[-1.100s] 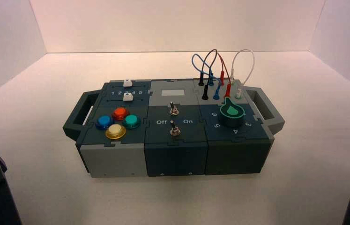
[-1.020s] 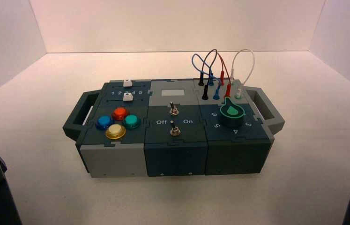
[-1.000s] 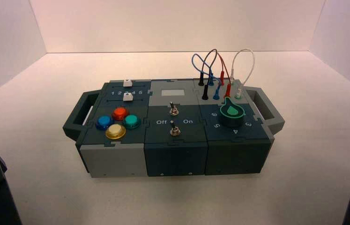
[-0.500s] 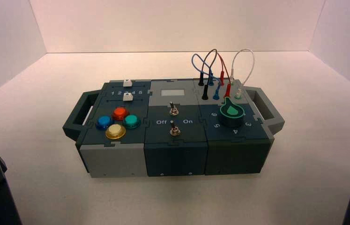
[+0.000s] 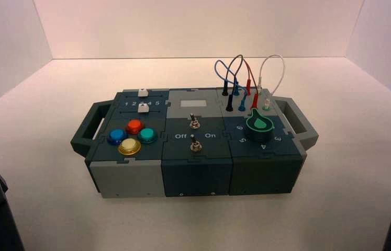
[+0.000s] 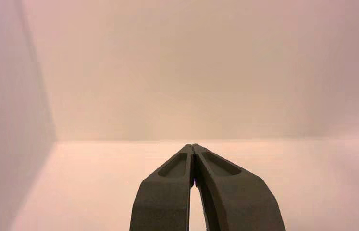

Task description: Flip the top switch on with the left gripper.

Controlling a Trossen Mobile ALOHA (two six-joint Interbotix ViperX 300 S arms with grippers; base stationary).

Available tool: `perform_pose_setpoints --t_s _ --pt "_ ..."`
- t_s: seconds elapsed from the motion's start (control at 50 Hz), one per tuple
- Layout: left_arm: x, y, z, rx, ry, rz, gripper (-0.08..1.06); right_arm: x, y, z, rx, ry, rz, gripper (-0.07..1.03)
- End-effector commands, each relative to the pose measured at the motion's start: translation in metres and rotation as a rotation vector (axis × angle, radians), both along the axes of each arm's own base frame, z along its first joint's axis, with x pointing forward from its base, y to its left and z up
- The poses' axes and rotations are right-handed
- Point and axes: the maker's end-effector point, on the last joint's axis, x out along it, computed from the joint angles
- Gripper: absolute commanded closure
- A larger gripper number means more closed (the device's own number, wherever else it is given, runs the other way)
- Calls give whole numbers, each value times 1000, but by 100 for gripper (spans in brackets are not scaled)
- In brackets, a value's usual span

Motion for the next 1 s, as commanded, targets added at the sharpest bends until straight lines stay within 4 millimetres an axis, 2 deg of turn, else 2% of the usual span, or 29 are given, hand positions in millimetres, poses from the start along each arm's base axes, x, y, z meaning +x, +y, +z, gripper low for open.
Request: perform_pose_setpoints --t_s 0.02,0.18,0.34,0.38,0.5,0.64,0.86,0.94,1.0 --pt "7 -18 9 1 100 -56 101 6 21 -3 19 70 70 99" --pt "0 -46 -3 13 295 -145 101 3 43 -35 35 231 137 99" --pt "-14 -74 -27 11 476 -215 101 -6 59 -50 64 321 185 99" --pt "-23 -89 -37 9 550 -252 101 -12 66 -55 65 360 213 99" --pt "-37 -108 -54 26 642 -303 101 -19 70 -64 69 419 230 99" --pt "-47 -119 -71 61 720 -333 101 -25 72 -69 84 462 236 99" --pt "-55 -124 -83 85 764 -356 101 -36 78 -78 109 561 254 99" --pt "-58 -125 -88 97 775 -365 101 -42 79 -87 123 616 254 99" --pt "-61 -124 -95 113 796 -369 101 -49 79 -106 138 698 243 99"
